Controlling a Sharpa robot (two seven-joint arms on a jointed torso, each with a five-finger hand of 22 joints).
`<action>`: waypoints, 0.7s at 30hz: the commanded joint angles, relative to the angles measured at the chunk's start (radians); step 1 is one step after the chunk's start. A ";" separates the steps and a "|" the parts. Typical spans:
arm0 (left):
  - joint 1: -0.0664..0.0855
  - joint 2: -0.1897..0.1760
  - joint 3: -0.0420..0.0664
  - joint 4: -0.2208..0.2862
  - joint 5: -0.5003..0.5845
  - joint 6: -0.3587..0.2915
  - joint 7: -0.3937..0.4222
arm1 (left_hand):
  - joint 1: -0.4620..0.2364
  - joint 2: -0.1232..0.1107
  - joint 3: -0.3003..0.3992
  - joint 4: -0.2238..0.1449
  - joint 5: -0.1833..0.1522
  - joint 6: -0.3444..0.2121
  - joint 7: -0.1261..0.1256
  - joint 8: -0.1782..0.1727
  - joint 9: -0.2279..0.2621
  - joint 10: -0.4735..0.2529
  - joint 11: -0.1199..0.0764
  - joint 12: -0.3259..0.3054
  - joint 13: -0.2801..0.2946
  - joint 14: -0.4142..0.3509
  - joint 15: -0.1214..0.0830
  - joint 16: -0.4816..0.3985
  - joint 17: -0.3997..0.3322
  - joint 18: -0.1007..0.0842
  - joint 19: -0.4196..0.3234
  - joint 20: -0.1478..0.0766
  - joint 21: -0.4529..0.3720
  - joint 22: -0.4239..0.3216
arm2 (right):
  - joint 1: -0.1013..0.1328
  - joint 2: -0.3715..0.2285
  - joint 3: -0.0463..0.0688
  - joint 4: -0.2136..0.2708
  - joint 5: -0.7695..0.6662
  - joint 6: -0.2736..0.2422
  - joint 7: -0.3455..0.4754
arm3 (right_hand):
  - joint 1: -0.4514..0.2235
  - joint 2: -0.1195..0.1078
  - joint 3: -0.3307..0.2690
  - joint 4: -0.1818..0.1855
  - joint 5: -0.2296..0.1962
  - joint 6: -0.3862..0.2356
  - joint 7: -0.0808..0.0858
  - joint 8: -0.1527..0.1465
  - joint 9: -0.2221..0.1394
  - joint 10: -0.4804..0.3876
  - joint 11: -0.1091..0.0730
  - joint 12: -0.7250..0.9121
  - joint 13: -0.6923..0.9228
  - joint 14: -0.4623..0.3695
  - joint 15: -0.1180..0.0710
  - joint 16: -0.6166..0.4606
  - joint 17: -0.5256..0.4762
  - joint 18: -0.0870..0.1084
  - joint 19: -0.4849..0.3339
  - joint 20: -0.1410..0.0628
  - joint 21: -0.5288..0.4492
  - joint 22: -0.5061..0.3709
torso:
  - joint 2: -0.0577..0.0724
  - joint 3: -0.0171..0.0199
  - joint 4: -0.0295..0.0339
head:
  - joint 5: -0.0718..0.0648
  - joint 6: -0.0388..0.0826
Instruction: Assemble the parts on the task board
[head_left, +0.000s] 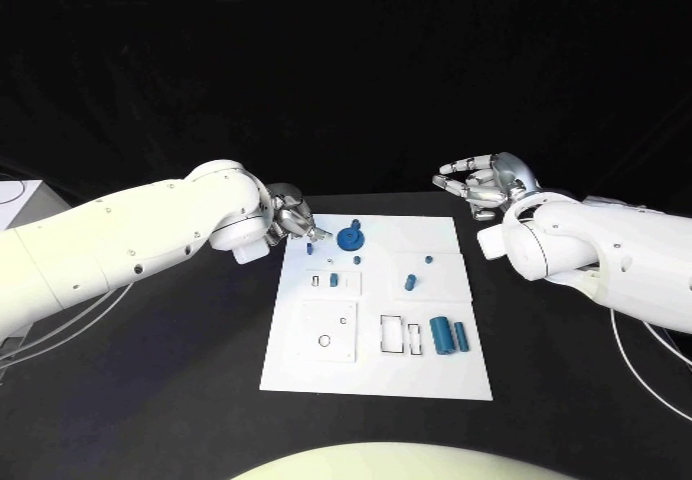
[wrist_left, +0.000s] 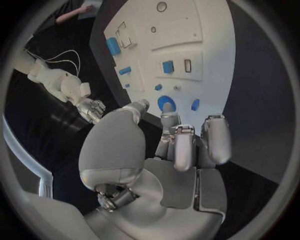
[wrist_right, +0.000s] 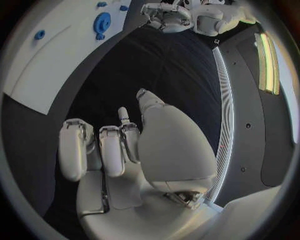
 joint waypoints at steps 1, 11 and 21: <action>0.005 0.012 0.002 -0.044 0.049 0.010 0.045 | 0.012 0.002 -0.007 0.001 0.003 -0.017 0.006 -0.015 -0.013 -0.015 0.006 -0.008 -0.014 0.077 0.009 -0.003 0.187 0.005 -0.004 0.004 -0.003 -0.002 | -0.001 0.001 0.000 -0.003 -0.002 -0.004 0.040 | -0.010 0.002 0.018 -0.004 0.018 -0.003 -0.001 0.015 0.005 -0.059 -0.002 -0.064 0.060 0.033 -0.002 -0.027 0.009 0.021 -0.030 0.000 -0.052 0.071 | 0.001 -0.0002 -0.0008 | 0.010 0.014; 0.008 0.057 0.002 -0.168 0.028 0.018 0.056 | 0.013 0.001 -0.009 0.001 0.003 -0.020 0.008 -0.019 -0.017 -0.016 0.008 -0.008 -0.015 0.078 0.011 -0.001 0.190 0.004 -0.002 0.006 -0.002 0.002 | -0.001 0.005 0.000 -0.007 -0.002 -0.017 0.056 | -0.013 -0.009 0.045 -0.005 0.030 -0.009 -0.006 0.038 0.013 -0.131 -0.007 -0.161 -0.031 -0.001 -0.007 -0.089 -0.085 0.045 -0.082 -0.005 -0.171 -0.011 | 0.000 -0.0005 -0.0003 | 0.016 0.021; 0.003 0.111 -0.005 -0.269 0.009 0.081 0.042 | -0.009 0.011 -0.025 0.005 -0.002 -0.007 0.009 -0.019 -0.027 -0.018 0.011 -0.004 -0.017 0.080 0.014 0.003 0.197 0.003 0.002 0.011 0.002 0.008 | -0.001 0.005 0.000 -0.005 -0.002 -0.016 0.056 | -0.014 -0.010 0.047 -0.005 0.030 -0.010 -0.006 0.040 0.014 -0.134 -0.007 -0.164 -0.035 -0.001 -0.007 -0.090 -0.086 0.045 -0.082 -0.005 -0.174 -0.013 | 0.004 -0.0013 -0.0020 | 0.024 0.019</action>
